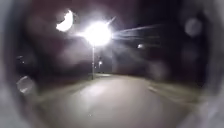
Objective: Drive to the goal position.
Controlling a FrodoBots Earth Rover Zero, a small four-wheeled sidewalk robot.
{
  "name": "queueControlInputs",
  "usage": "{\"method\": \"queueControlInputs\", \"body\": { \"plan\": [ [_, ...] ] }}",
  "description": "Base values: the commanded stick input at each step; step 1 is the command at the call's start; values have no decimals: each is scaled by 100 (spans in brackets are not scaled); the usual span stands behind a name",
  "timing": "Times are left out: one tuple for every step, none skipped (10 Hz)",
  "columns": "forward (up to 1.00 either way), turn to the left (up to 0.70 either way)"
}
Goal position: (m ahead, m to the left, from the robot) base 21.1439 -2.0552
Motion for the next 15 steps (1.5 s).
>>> {"method": "queueControlInputs", "body": {
  "plan": [
    [100, 10],
    [100, 4],
    [100, 4],
    [100, 3],
    [100, 3],
    [100, 1],
    [100, 0],
    [100, 0],
    [100, 0],
    [100, -2],
    [100, -2],
    [100, -2],
    [100, -3],
    [100, -4],
    [100, -4]
  ]
}}
